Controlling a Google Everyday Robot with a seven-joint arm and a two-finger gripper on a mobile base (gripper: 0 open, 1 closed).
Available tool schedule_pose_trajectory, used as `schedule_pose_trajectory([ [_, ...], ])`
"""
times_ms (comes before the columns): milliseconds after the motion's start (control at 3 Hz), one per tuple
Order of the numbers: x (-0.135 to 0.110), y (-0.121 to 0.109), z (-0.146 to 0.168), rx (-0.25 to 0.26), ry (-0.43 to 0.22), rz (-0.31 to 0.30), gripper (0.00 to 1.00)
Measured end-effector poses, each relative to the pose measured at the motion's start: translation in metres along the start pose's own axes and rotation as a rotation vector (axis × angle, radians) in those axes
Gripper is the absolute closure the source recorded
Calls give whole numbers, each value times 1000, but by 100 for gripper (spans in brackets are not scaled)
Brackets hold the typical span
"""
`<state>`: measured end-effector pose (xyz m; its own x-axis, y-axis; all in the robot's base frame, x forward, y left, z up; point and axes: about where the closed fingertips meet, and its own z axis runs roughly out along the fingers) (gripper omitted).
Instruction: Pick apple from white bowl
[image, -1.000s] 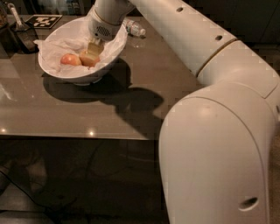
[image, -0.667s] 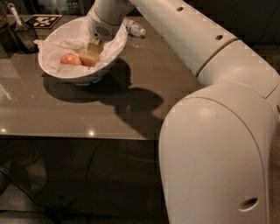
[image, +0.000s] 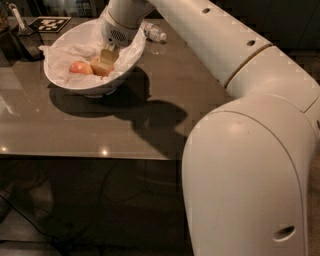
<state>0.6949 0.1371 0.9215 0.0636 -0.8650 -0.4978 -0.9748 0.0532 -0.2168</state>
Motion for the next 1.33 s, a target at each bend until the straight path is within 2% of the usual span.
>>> schedule_pose_trajectory([
  [333, 0, 0, 0, 0, 0, 0, 11],
  [667, 0, 0, 0, 0, 0, 0, 0],
  [1000, 0, 0, 0, 0, 0, 0, 0],
  [1333, -8, -5, -16, 21, -7, 17, 0],
])
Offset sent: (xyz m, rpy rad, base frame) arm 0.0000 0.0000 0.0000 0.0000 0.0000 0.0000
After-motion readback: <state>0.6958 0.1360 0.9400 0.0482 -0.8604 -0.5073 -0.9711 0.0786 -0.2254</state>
